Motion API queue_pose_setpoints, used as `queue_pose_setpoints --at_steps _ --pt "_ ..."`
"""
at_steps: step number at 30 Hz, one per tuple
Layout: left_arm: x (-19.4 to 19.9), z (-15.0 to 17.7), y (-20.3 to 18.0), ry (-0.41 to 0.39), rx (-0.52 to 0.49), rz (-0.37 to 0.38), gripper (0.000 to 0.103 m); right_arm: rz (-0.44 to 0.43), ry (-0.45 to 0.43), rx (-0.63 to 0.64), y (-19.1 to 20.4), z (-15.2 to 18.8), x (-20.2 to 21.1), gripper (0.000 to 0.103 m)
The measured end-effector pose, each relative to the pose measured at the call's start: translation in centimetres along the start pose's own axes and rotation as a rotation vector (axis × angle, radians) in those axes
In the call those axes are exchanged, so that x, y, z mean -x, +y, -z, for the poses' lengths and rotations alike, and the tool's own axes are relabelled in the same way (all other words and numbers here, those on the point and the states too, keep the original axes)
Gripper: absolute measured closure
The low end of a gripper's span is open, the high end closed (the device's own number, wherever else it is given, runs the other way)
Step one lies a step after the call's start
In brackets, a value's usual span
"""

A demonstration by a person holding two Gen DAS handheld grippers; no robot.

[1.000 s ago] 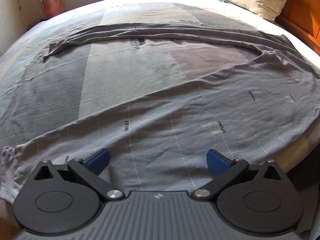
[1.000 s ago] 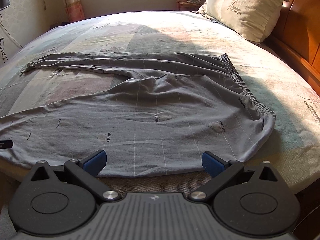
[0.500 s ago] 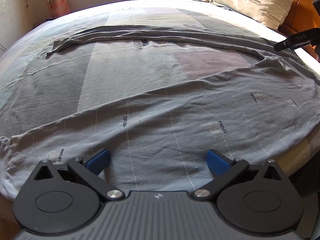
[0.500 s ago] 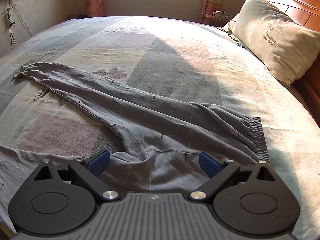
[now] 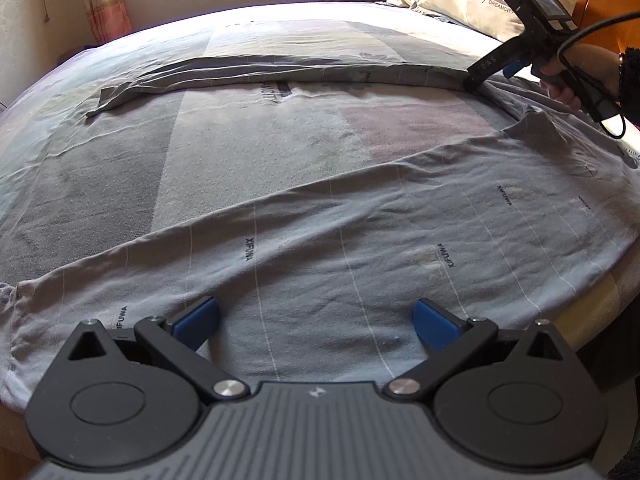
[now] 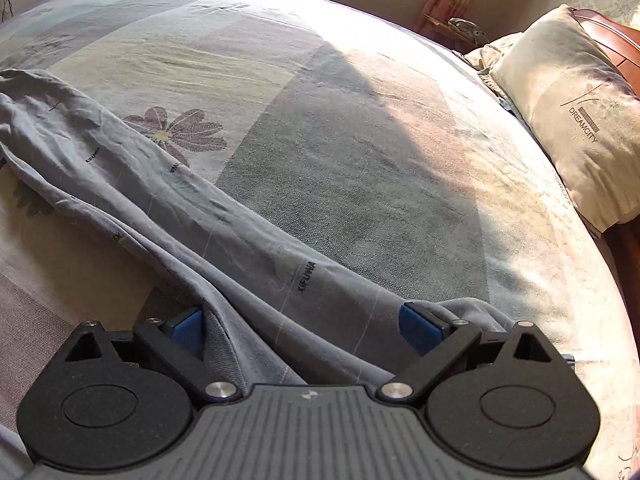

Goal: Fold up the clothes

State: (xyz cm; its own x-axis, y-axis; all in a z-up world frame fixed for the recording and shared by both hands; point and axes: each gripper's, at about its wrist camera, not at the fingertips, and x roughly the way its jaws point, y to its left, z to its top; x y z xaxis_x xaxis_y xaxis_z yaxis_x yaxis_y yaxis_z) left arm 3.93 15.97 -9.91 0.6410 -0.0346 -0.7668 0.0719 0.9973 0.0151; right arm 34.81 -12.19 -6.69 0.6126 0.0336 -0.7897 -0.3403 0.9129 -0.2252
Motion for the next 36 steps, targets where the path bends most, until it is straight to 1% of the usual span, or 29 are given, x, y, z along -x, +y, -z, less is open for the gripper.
queue_pose_setpoints --at_steps 3,7,10,12,14,17,19,20,21,25,28,29,32,34,36 --pt "0.0 0.0 0.0 -0.003 0.0 -0.001 0.0 -0.064 0.007 -0.012 -0.2 -0.1 0.6 0.004" --pt "-0.1 0.0 -0.1 -0.003 0.001 -0.004 0.0 -0.137 -0.034 -0.012 -0.7 1.9 4.8 0.004" --pt "0.0 0.0 -0.1 -0.007 0.002 -0.006 0.0 -0.149 -0.061 -0.02 -1.7 3.7 7.8 0.003" --pt "0.0 0.0 0.0 -0.01 0.005 -0.007 0.0 -0.123 -0.03 -0.027 -2.4 4.6 8.5 0.002" --pt "0.0 0.1 0.0 -0.012 0.007 -0.009 0.0 -0.103 0.016 -0.017 -2.5 5.5 8.2 0.002" --pt "0.0 0.1 0.0 -0.014 0.009 -0.011 0.0 -0.08 0.085 0.007 -1.7 6.9 7.1 0.002" --pt "0.0 0.1 0.0 -0.016 0.009 -0.01 0.0 -0.083 0.114 0.02 -0.6 7.4 5.9 0.003" --pt "0.0 0.1 0.0 -0.015 0.009 -0.01 0.0 -0.085 0.112 0.019 -0.2 7.4 5.4 0.002" --pt "0.0 0.0 0.0 -0.014 0.009 -0.01 0.0 -0.085 0.097 0.011 0.1 7.3 5.0 0.0" --pt "0.0 0.0 -0.1 -0.014 0.013 -0.013 0.0 -0.093 0.063 -0.036 0.1 5.7 3.6 0.0" --pt "0.0 0.1 -0.1 -0.015 0.014 -0.014 0.0 -0.124 0.046 -0.082 -0.2 4.8 3.6 0.002" --pt "0.0 0.1 -0.1 -0.014 0.014 -0.014 0.0 -0.13 0.027 -0.097 -0.4 4.6 4.1 0.003" --pt "0.0 0.1 -0.1 -0.014 0.016 -0.015 0.0 -0.166 -0.051 -0.167 -1.4 5.5 7.7 0.003" --pt "0.0 0.0 -0.1 -0.016 0.019 -0.016 0.0 -0.208 -0.063 -0.199 -1.9 7.0 9.7 0.003" --pt "-0.1 0.0 -0.1 -0.017 0.022 -0.018 0.0 -0.238 -0.057 -0.21 -2.0 8.8 11.0 0.002"
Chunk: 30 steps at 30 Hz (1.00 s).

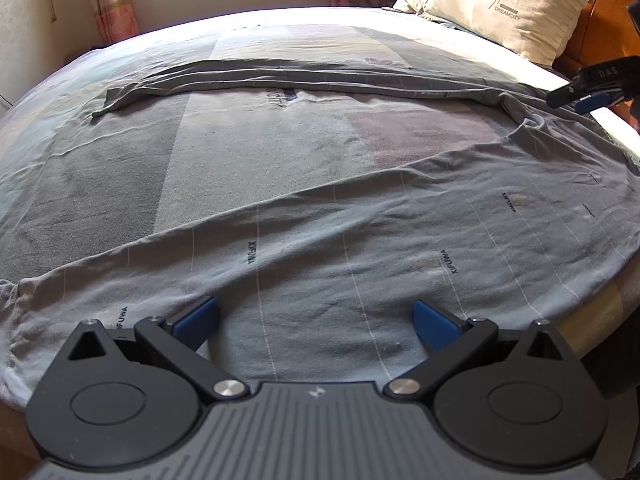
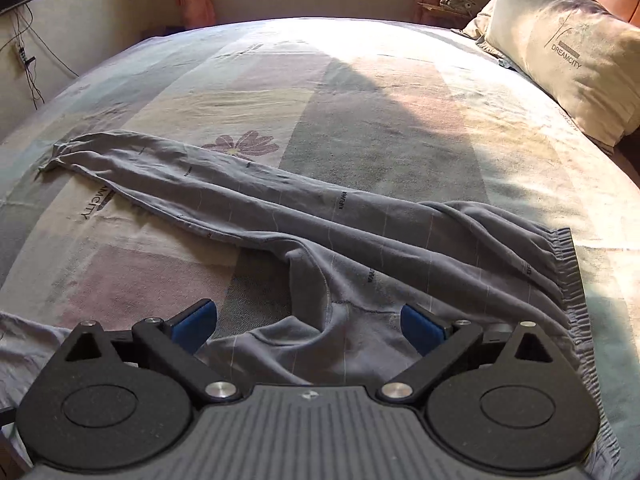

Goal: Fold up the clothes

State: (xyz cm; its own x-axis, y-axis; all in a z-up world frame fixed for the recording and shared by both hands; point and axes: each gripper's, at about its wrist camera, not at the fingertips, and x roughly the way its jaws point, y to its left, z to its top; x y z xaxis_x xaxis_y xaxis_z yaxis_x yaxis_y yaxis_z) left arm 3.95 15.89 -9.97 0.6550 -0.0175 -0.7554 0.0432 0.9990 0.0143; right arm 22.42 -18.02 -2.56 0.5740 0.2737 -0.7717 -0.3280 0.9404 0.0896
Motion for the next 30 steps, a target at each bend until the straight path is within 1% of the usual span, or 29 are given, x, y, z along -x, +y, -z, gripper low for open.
queue_pose_setpoints --at_steps 2,5,6,7,9,11,13,14,16,17,18,19,22,24,27,29,30 --pt "-0.1 -0.1 0.0 0.002 0.005 -0.005 0.0 -0.014 0.029 -0.017 0.0 2.1 0.5 0.002" --pt "0.1 -0.5 -0.2 0.032 0.004 -0.019 0.0 -0.021 0.088 -0.06 0.1 5.0 -0.3 0.002" --pt "0.1 -0.6 -0.2 0.042 0.004 -0.023 0.0 -0.017 0.106 -0.078 0.2 6.0 -0.7 0.002" --pt "0.2 -0.8 -0.3 0.05 0.003 -0.028 0.001 -0.002 0.105 -0.088 0.4 6.8 -0.7 0.002" --pt "0.6 -1.1 -0.8 0.04 -0.016 -0.036 0.001 0.005 0.091 -0.088 0.9 7.7 0.2 0.002" --pt "1.1 -1.4 -1.3 0.029 -0.036 -0.044 0.001 -0.024 0.067 -0.115 1.0 8.6 1.4 0.001" --pt "1.5 -1.7 -1.8 0.02 -0.054 -0.05 0.001 -0.047 0.068 -0.126 1.1 9.6 2.0 0.0" --pt "1.2 -1.6 -2.0 0.027 -0.048 -0.035 0.001 -0.042 0.071 -0.121 1.1 10.3 2.2 0.0" --pt "0.1 -1.2 -2.2 0.075 -0.022 0.006 0.001 -0.021 0.051 -0.099 1.2 11.4 2.7 0.0" --pt "0.0 -0.9 -2.2 0.063 -0.016 0.01 0.0 -0.021 0.039 -0.094 1.2 11.9 3.0 0.0" --pt "-0.1 -0.6 -2.3 0.053 -0.011 0.014 0.0 -0.029 0.025 -0.105 1.0 12.3 3.2 0.0" --pt "-0.2 -0.6 -2.4 0.061 -0.013 0.014 0.0 -0.042 0.009 -0.126 0.5 12.6 3.4 0.0" --pt "0.0 -1.3 -2.3 0.124 0.007 0.012 0.001 -0.087 -0.027 -0.14 -0.3 13.4 3.8 0.0" --pt "0.5 -1.7 -2.4 0.15 0.026 -0.006 0.001 -0.118 -0.049 -0.144 -0.8 13.8 4.0 0.0" --pt "2.2 -2.4 -3.1 0.135 0.003 -0.03 0.001 -0.163 -0.082 -0.162 -1.6 14.4 4.3 0.0" --pt "3.8 -3.1 -3.9 0.108 -0.021 -0.042 0.001 -0.204 -0.1 -0.184 -2.4 14.6 4.4 0.0" --pt "5.0 -3.7 -4.5 0.082 -0.041 -0.05 0.001 -0.225 -0.106 -0.193 -2.8 14.7 4.5 0.0"
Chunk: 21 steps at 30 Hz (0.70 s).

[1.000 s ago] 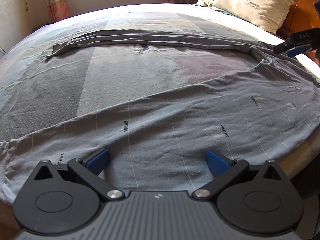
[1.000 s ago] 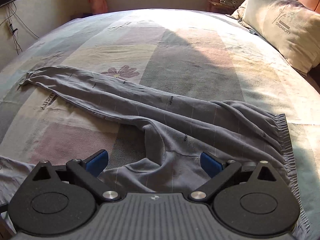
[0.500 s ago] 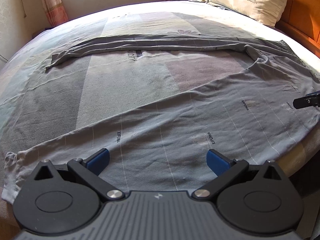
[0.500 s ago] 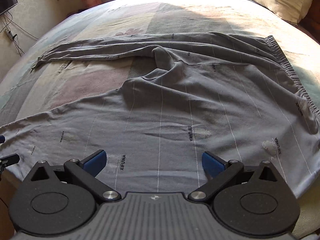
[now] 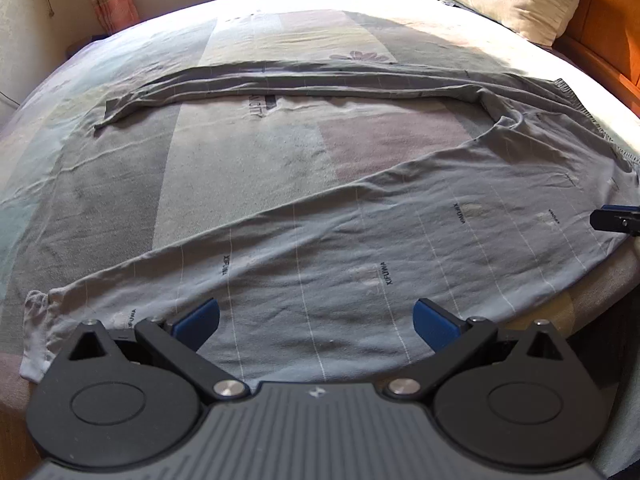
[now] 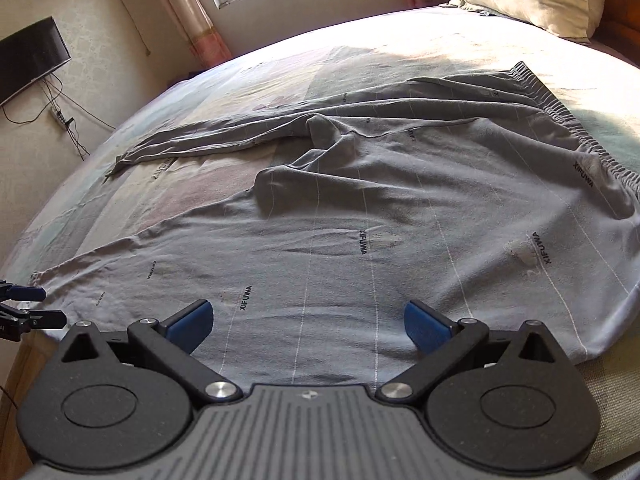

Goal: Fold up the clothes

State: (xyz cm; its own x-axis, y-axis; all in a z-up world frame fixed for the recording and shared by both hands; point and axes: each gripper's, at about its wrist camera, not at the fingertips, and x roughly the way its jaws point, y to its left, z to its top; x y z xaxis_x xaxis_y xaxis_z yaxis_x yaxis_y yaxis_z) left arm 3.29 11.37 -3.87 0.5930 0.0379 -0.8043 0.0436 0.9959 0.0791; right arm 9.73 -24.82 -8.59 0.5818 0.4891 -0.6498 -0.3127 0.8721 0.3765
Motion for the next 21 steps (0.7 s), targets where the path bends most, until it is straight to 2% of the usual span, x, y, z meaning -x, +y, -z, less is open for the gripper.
queue_pose_setpoints --at_steps 4,7,15,18,21 --pt "4.0 -1.6 -1.8 -0.08 -0.043 -0.016 0.001 -0.059 -0.008 -0.074 -1.1 0.1 1.0 0.0" --pt "6.3 -2.5 -3.4 -0.126 -0.074 -0.019 0.001 -0.056 0.0 -0.106 -1.4 0.4 2.4 0.0" --pt "8.0 -4.1 -8.6 -0.157 -0.141 -0.007 0.001 -0.104 -0.08 -0.168 -3.1 1.7 7.5 0.0" --pt "9.4 -6.1 -11.1 -0.197 -0.174 -0.002 0.001 -0.124 -0.106 -0.182 -3.7 2.0 9.0 0.0" --pt "11.5 -8.9 -13.5 -0.274 -0.219 0.015 0.001 -0.127 -0.125 -0.183 -4.2 2.4 10.0 0.0"
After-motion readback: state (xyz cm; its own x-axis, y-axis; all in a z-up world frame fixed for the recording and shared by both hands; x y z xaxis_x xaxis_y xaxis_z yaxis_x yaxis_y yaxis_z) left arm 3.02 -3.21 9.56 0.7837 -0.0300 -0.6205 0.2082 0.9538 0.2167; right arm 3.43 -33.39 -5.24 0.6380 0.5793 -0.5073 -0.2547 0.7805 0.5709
